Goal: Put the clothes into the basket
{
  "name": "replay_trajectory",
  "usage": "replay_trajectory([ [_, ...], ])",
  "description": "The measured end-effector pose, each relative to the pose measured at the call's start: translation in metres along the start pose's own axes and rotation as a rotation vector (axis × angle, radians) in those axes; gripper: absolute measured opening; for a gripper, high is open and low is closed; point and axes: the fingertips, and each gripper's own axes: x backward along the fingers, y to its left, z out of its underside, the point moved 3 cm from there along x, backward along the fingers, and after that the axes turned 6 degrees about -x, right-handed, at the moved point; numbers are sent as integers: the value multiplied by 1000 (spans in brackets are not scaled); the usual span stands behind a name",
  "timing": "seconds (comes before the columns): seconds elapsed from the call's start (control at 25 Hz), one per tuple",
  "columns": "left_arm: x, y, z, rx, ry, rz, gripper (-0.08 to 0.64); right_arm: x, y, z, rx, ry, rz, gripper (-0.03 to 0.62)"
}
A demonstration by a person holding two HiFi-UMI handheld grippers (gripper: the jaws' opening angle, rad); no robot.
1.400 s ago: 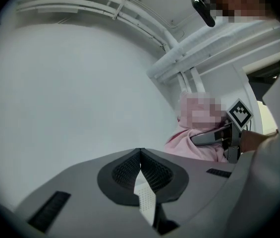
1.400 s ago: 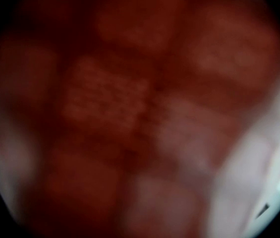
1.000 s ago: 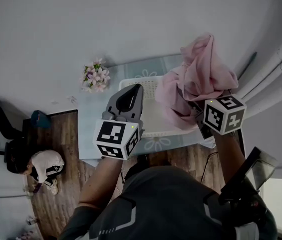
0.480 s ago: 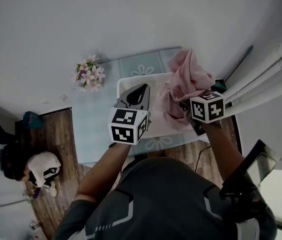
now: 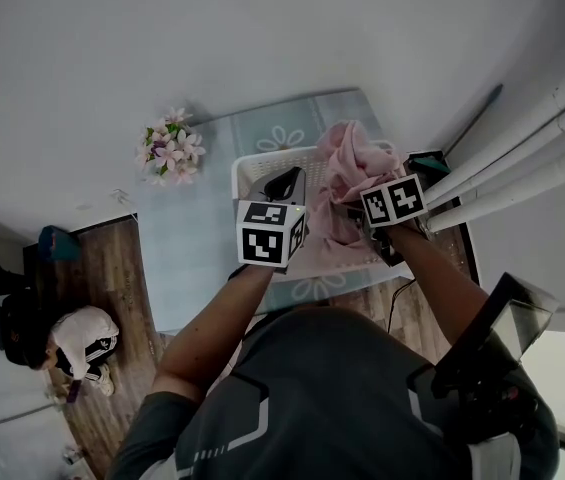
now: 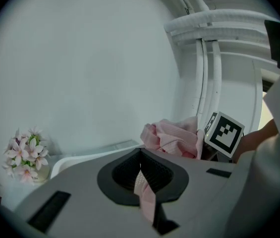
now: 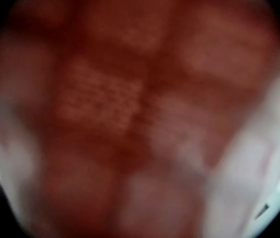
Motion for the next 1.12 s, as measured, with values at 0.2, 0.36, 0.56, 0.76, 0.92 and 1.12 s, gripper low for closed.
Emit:
replay_trajectory([
  [0.2, -17, -5, 18, 32, 62, 37, 9, -23, -9, 12, -55, 98, -2, 387],
  [0.36, -27, -5, 32, 21, 108, 47, 9, -36, -15, 20, -73, 155, 12, 387],
  [0.56, -38, -5, 50, 41, 154, 53, 9, -53, -21, 32, -93, 226, 27, 387],
  [0.76, -48, 1, 62, 65, 193, 44, 8, -71, -27, 50, -121, 310, 29, 387],
  [0.92, -54, 6, 72, 64, 225, 37, 9, -79, -31, 56, -140, 344, 27, 387],
  [1.12, -60, 9, 85, 97, 266, 33, 9, -92, -37, 68, -158, 394, 36, 388],
])
